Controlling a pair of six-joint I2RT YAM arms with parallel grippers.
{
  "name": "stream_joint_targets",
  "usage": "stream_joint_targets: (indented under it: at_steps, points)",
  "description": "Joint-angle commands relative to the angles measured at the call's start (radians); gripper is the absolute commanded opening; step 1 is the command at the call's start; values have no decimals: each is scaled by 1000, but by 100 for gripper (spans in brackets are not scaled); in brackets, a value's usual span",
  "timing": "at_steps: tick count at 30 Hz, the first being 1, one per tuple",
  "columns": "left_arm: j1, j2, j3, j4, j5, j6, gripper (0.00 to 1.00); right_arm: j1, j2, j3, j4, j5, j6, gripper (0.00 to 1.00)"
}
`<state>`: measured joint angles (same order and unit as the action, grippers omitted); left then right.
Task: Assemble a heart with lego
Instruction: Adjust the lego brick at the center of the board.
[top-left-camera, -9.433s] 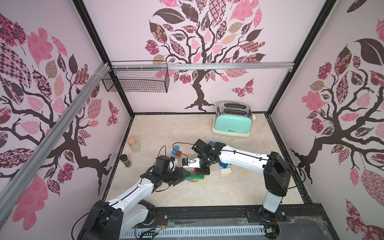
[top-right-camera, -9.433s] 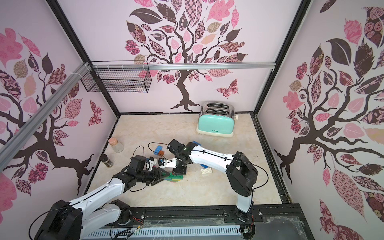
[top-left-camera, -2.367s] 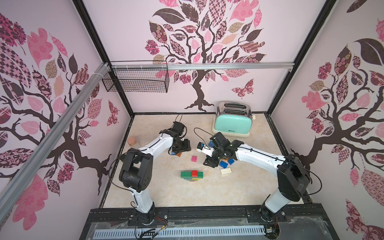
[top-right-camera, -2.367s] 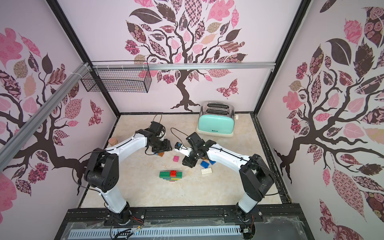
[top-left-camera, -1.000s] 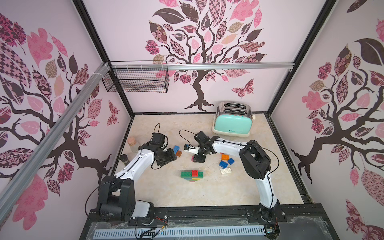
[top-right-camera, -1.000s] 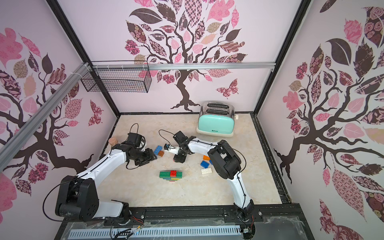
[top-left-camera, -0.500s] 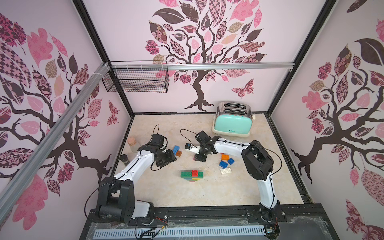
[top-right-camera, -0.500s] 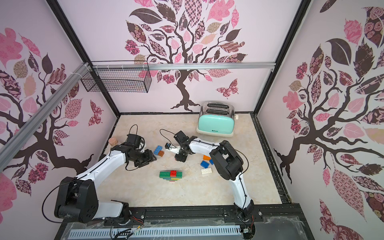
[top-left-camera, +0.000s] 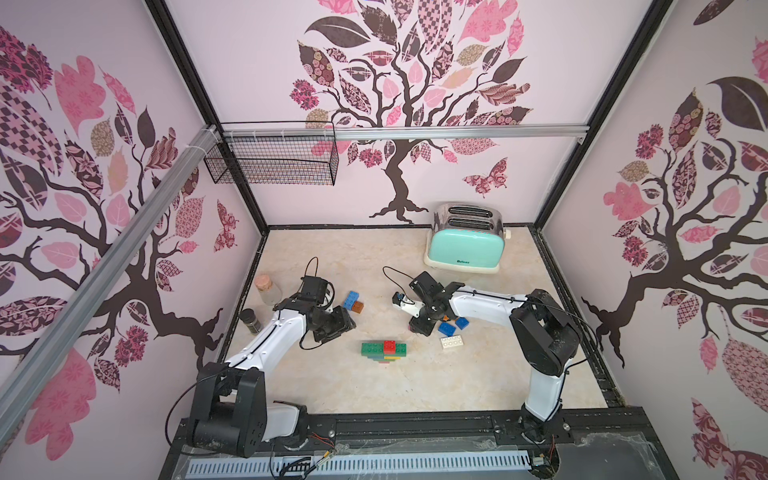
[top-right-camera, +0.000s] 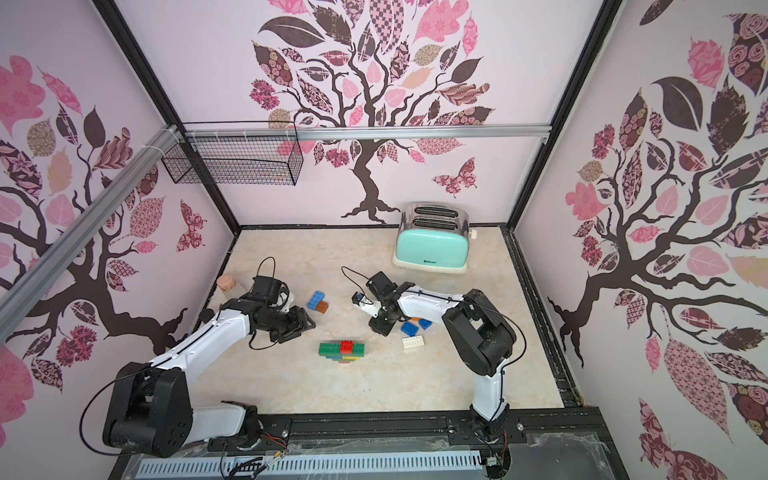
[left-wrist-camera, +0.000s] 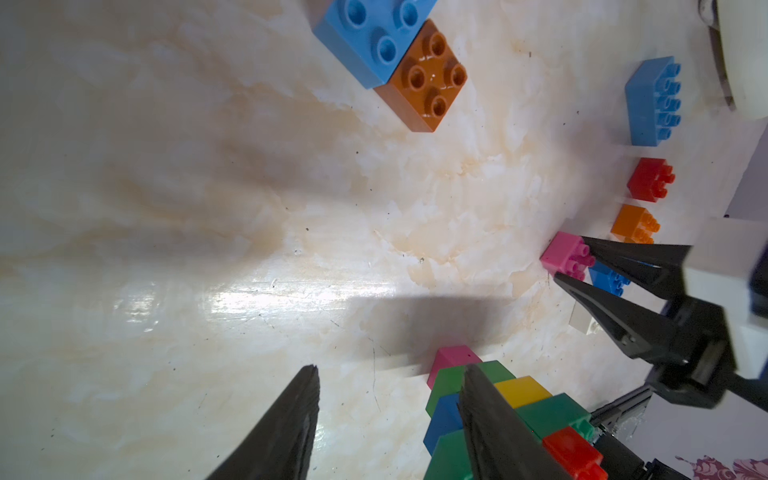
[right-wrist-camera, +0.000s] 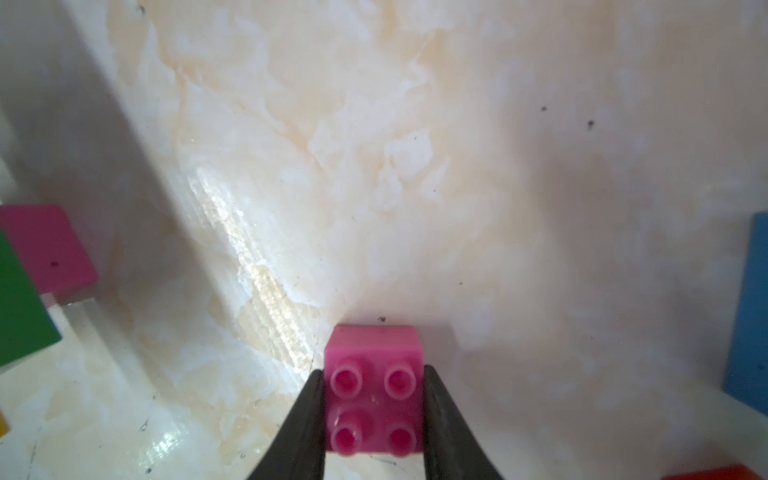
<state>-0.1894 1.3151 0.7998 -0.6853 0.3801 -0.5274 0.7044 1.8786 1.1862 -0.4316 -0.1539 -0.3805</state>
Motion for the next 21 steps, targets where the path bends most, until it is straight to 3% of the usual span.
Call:
stream_joint_targets:
  at_steps: [1, 3, 6, 8, 21]
  points:
    - [2, -24, -5, 11, 11, -2, 58, 1, 21, 16, -36, -1, 20, 31]
    - [1, -29, -9, 12, 11, -1, 58, 1, 28, 28, -56, 3, 20, 33]
    - [1, -37, -14, 12, 9, -1, 58, 1, 26, 45, -78, -1, 14, 46]
    - [2, -37, -18, 12, 8, -1, 58, 2, 16, 51, -80, -1, 13, 50]
    - [1, -47, -31, 12, 8, -6, 58, 9, 71, 117, -143, 5, 0, 43]
